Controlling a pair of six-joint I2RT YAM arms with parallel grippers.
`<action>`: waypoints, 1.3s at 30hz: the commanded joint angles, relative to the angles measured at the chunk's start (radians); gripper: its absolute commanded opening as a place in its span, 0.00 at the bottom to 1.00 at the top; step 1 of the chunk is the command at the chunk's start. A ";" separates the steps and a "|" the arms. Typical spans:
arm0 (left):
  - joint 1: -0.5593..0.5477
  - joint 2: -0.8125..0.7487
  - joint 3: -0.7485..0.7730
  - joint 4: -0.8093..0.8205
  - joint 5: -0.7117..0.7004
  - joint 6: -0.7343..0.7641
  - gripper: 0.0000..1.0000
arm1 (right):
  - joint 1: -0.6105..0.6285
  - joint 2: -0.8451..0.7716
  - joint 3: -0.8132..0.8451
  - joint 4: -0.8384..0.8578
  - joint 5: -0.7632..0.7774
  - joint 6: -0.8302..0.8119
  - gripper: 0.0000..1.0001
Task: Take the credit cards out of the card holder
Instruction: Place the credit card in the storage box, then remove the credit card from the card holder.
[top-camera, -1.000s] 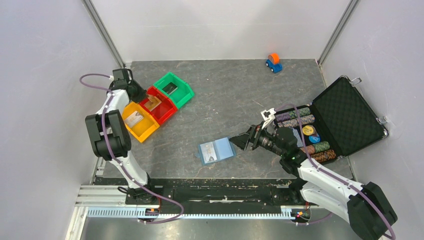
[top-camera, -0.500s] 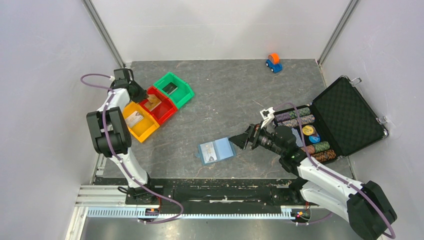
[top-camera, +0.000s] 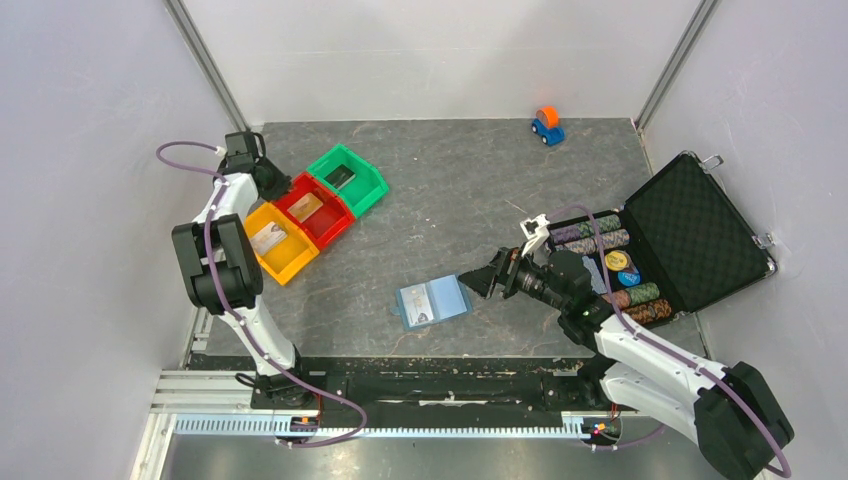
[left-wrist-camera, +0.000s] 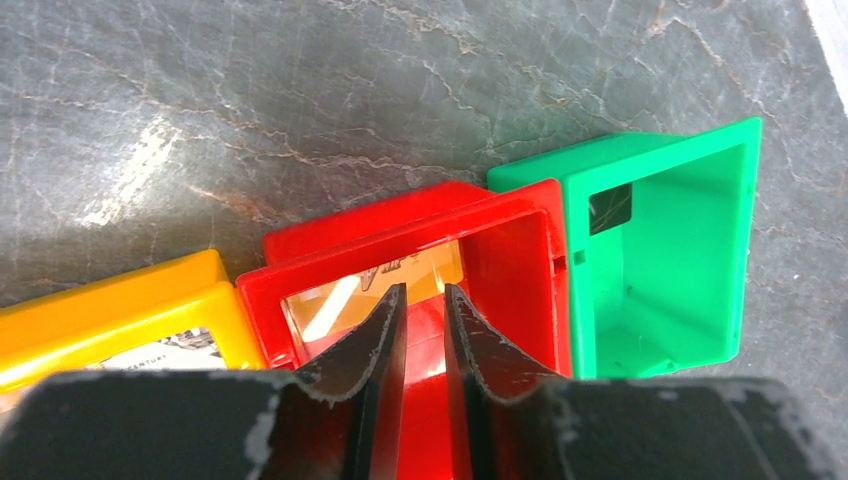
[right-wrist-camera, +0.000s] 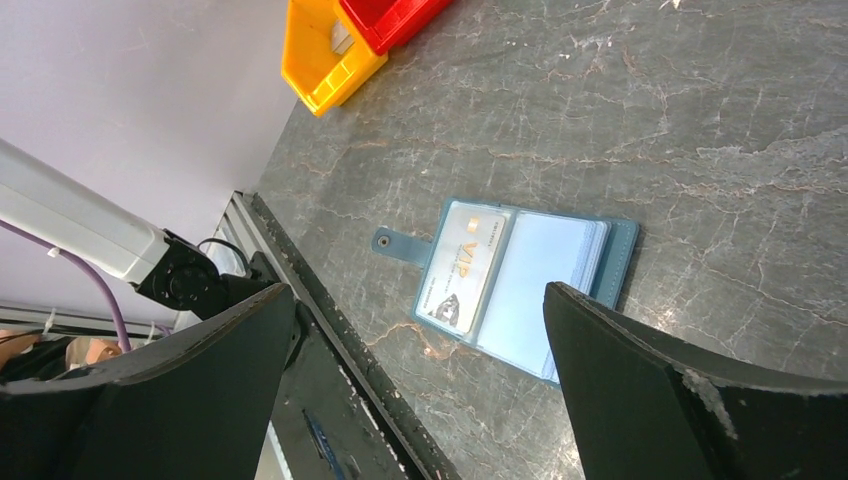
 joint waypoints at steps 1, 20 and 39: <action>0.000 0.003 0.041 -0.021 -0.035 0.053 0.28 | -0.004 -0.012 0.054 -0.007 0.019 -0.027 0.98; -0.034 -0.248 0.024 -0.204 0.186 0.063 0.51 | -0.005 0.085 0.128 -0.169 0.036 -0.102 0.98; -0.551 -0.833 -0.655 -0.108 0.244 -0.093 0.56 | 0.009 0.199 0.148 -0.209 -0.014 -0.134 0.66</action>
